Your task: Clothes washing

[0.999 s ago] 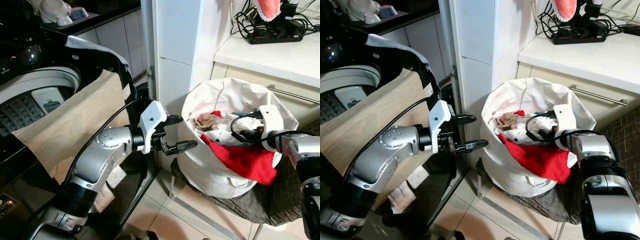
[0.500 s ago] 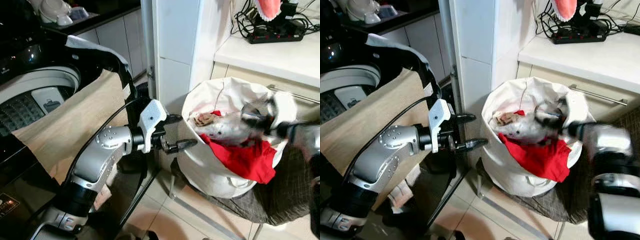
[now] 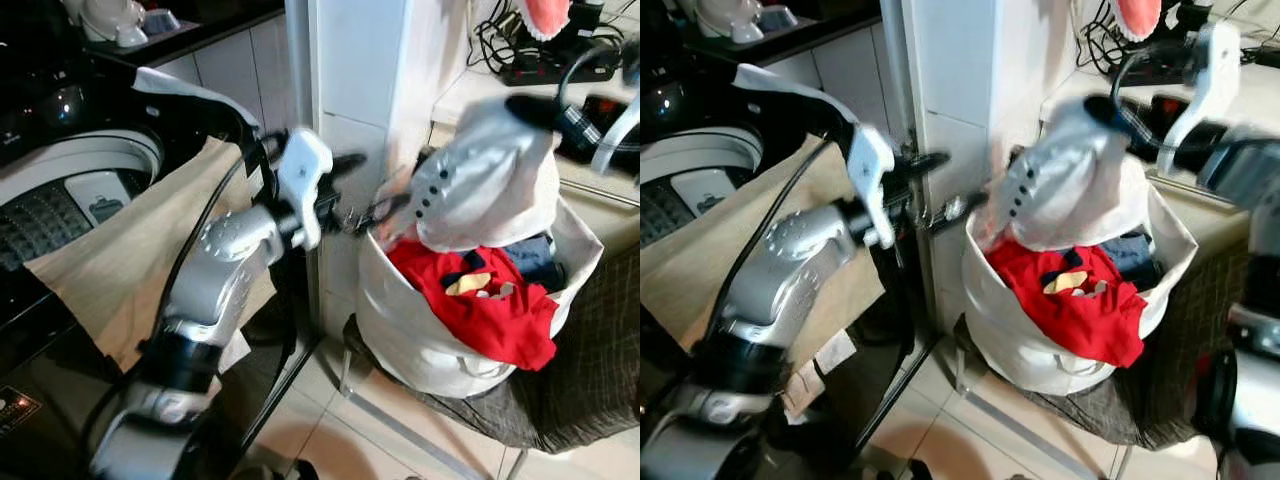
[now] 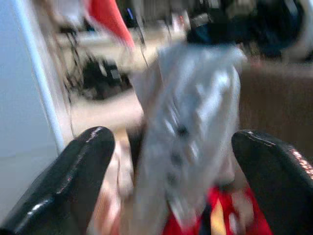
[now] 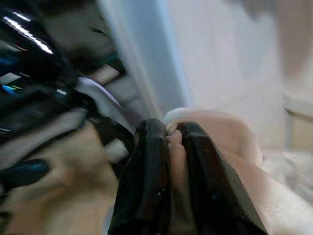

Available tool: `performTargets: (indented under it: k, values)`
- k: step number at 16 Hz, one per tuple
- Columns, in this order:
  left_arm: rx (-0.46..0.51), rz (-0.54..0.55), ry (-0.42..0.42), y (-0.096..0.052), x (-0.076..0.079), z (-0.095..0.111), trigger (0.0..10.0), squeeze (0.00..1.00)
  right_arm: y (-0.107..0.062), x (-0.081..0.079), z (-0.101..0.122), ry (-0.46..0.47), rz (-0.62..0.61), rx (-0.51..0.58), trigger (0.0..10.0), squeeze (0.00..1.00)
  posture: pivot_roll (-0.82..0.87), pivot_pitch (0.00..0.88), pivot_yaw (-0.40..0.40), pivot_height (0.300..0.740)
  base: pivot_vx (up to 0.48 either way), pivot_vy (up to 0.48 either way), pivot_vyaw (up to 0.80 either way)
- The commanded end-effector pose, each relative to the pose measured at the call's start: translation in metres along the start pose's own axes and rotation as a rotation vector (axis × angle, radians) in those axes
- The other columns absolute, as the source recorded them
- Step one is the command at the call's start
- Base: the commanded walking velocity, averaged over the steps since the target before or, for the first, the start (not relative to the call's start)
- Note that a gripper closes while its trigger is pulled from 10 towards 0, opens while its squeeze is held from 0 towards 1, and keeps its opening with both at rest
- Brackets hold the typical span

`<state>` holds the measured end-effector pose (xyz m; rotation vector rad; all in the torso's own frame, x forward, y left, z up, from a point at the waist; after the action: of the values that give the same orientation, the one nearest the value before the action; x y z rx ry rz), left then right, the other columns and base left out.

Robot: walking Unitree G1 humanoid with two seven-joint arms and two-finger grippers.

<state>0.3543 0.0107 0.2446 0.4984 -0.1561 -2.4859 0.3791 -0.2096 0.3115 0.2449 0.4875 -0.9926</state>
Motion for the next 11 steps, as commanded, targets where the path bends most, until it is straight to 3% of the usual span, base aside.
performTargets:
  k: [1,2,3,6,9,11]
  values:
    - [0.046,0.048,0.009,0.004,-0.011,0.013,10.0,1.0,-0.004,-0.029,0.02,-0.009,0.099,0.064,0.0,0.0,-0.11,0.0,0.058,0.74,0.0,0.0,0.0]
    - [0.064,0.055,0.012,0.009,-0.011,0.018,10.0,1.0,-0.004,-0.044,0.025,0.015,0.161,0.081,0.0,0.0,-0.11,0.0,0.055,0.74,0.0,0.0,0.0]
    - [0.071,0.057,0.011,0.011,-0.011,0.02,10.0,1.0,-0.005,-0.048,0.026,0.023,0.179,0.085,0.0,0.0,-0.11,0.0,0.054,0.74,0.0,0.0,0.0]
    - [0.162,-0.027,-0.115,0.023,0.014,0.033,10.0,1.0,0.003,-0.076,0.011,0.052,0.295,0.03,0.0,0.0,-0.11,0.0,0.04,0.74,0.0,0.0,0.0]
    - [0.221,-0.048,-0.21,0.028,0.025,0.041,10.0,1.0,0.008,-0.083,-0.004,0.084,0.316,-0.011,0.0,0.0,-0.11,0.0,0.037,0.74,0.0,0.0,0.0]
    - [0.242,-0.115,-0.269,0.03,0.04,0.045,10.0,1.0,0.013,-0.09,-0.012,0.11,0.338,-0.027,0.0,0.0,-0.11,0.0,0.039,0.74,0.0,0.0,0.0]
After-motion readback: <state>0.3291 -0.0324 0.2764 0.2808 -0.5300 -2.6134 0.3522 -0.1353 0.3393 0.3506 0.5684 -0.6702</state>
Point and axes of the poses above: a point about 5 cm out from each wrist's last joint towards the gripper, its own y axis pointing out of the wrist towards the gripper, its own z axis along the axis of the wrist's last joint, x = y × z, the point moved 6 cm from there along y, pointing out of the wrist towards the gripper, and after that the axes turned 14 degrees about y, right-handed, at the moved point
